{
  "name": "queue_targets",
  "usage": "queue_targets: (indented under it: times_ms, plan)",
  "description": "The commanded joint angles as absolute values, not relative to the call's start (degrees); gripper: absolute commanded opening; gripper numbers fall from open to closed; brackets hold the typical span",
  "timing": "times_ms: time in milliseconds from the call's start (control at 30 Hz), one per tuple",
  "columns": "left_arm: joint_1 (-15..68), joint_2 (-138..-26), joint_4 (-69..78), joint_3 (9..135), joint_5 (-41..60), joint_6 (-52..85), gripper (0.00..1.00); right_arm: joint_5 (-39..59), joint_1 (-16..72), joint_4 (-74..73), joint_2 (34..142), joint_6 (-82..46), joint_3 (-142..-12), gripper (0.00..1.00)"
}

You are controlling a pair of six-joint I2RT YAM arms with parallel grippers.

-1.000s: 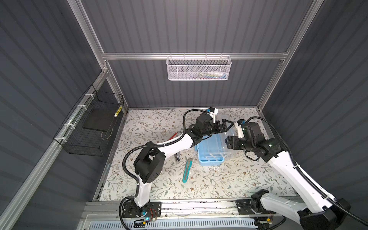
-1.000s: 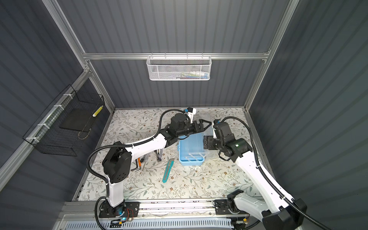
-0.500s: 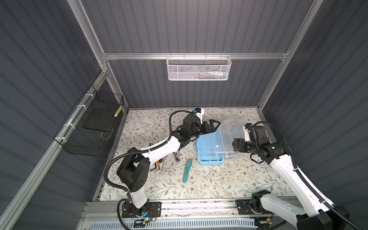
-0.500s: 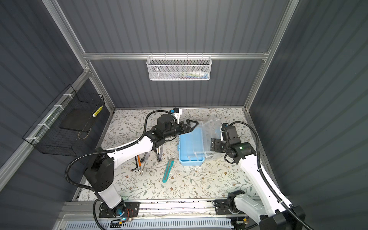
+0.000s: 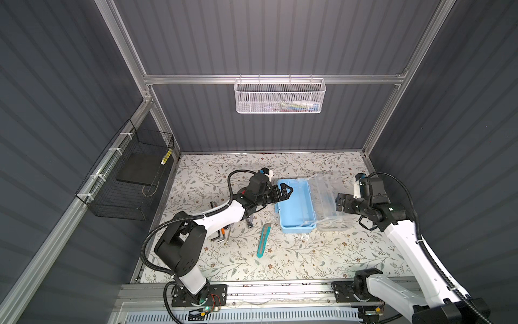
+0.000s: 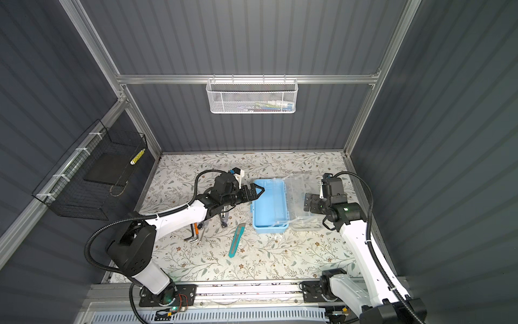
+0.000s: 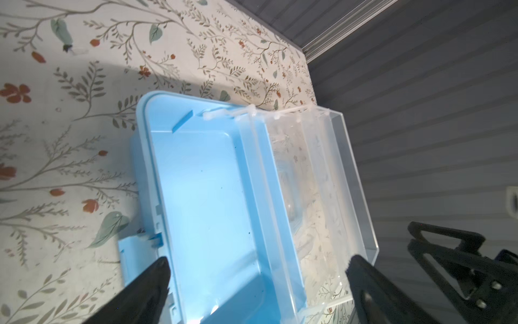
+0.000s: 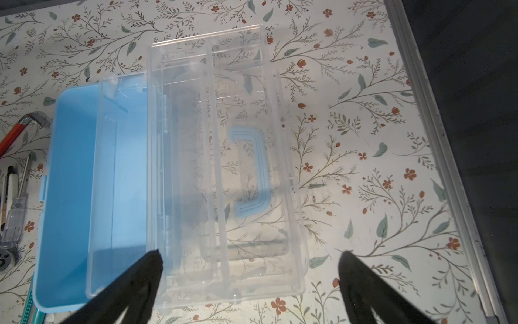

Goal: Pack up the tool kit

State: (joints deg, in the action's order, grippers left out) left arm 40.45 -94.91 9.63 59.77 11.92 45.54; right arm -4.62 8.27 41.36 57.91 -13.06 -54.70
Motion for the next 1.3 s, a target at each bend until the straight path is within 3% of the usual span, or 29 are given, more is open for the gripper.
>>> queue_targets:
  times_ms: [0,400,967,1267]
  plan:
    - [40.3,-94.1,7.8,58.1,11.5,43.9,1.00,-2.0,8.2,39.7,57.6,-13.2,-53.3,0.99]
    - [41.4,-96.0,7.9,55.5,12.0,45.5,1.00,4.7,8.2,34.4,58.0,-15.8,-50.8,0.99]
    - [47.6,-101.0,16.3,57.6,12.2,50.8,1.00,5.8,8.2,33.0,59.7,-16.3,-51.2,0.99]
    - [47.6,-95.6,12.4,55.8,9.3,47.3,1.00,7.2,8.3,32.6,59.6,-17.7,-50.8,0.99]
